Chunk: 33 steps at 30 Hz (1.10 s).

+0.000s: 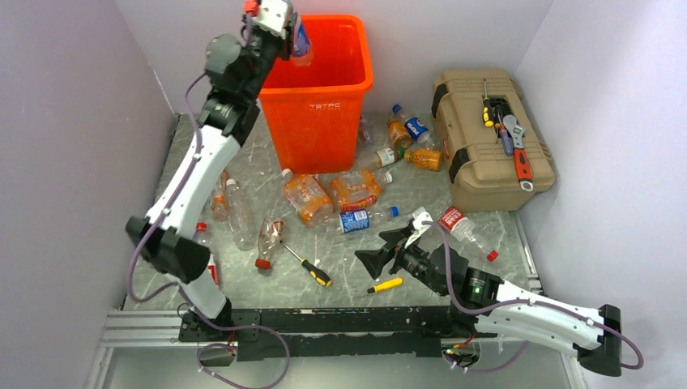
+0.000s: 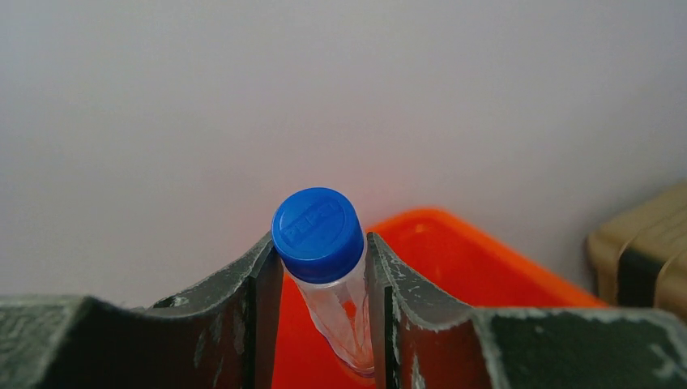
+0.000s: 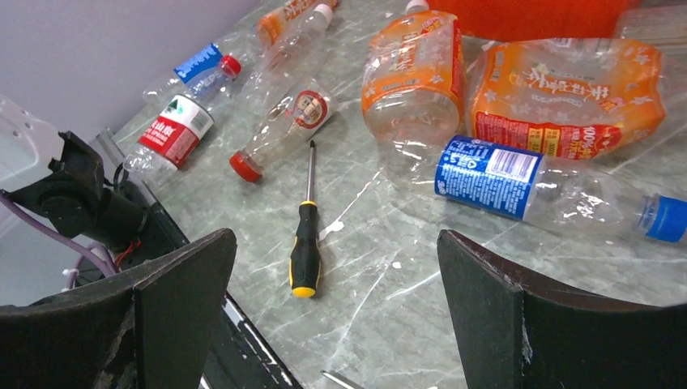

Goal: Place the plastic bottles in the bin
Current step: Place the plastic bottle in the trash bin, then pick up the plastic bottle at the center of the board.

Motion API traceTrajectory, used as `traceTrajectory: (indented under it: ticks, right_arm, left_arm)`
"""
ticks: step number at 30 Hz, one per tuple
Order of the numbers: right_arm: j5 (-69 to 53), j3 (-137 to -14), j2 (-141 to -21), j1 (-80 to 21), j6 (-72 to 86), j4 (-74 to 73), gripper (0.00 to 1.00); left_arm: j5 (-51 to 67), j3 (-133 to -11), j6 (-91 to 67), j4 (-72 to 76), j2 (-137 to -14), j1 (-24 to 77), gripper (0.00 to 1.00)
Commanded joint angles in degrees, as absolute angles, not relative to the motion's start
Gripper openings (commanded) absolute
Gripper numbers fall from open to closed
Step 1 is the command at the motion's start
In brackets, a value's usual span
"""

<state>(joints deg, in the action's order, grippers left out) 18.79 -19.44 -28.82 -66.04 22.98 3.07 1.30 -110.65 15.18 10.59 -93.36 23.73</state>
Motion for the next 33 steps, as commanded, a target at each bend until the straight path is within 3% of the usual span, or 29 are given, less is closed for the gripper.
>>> traceTrajectory:
  ticks: [1,4,5,7,9,10,19,27,33]
  right_arm:
    - [22.42,-19.16,-25.31,-66.1,23.2,0.75,1.0]
    - [23.86,-19.33,-24.26,-66.1,23.03,0.27,1.0]
    - [24.02,-19.39,-24.06,-66.05,22.96,0.26,1.0]
    - [24.36,-19.46,-23.99,-66.12,22.82,-0.48,1.0]
    - [25.7,-19.95,-24.2,-66.1,22.95,-2.12,1.0]
    - [26.71,-20.29,-24.29,-66.15,23.16,-2.72,1.0]
    - [33.07,-21.56,-24.97,-66.09,30.12,-3.42,1.0]
    - [21.43,-22.63,-31.08,-66.05,23.57,4.61,1.0]
    - [37.64,-31.49,-45.9,-65.85,28.41,-6.47,1.0]
  left_arm:
    - [-0.59,-116.1,18.11,3.18,-100.43,23.29,0.0]
    - [0.13,-117.72,16.36,1.62,-103.17,23.29,0.0]
    - [-0.76,-117.77,16.12,1.73,-103.67,23.29,0.06]
    - [-2.19,-118.33,16.25,1.14,-104.48,23.26,0.42]
    - [-2.33,-118.49,15.6,0.38,-104.17,23.33,0.88]
    - [-2.04,-117.67,14.72,1.17,-103.13,23.37,0.98]
    - [-0.53,-105.06,7.98,4.43,-83.34,26.44,0.99]
    - [-8.57,-84.19,-4.21,-17.68,-59.64,26.8,0.99]
    - [-13.4,-67.51,-10.27,-30.96,-52.19,26.72,1.0]
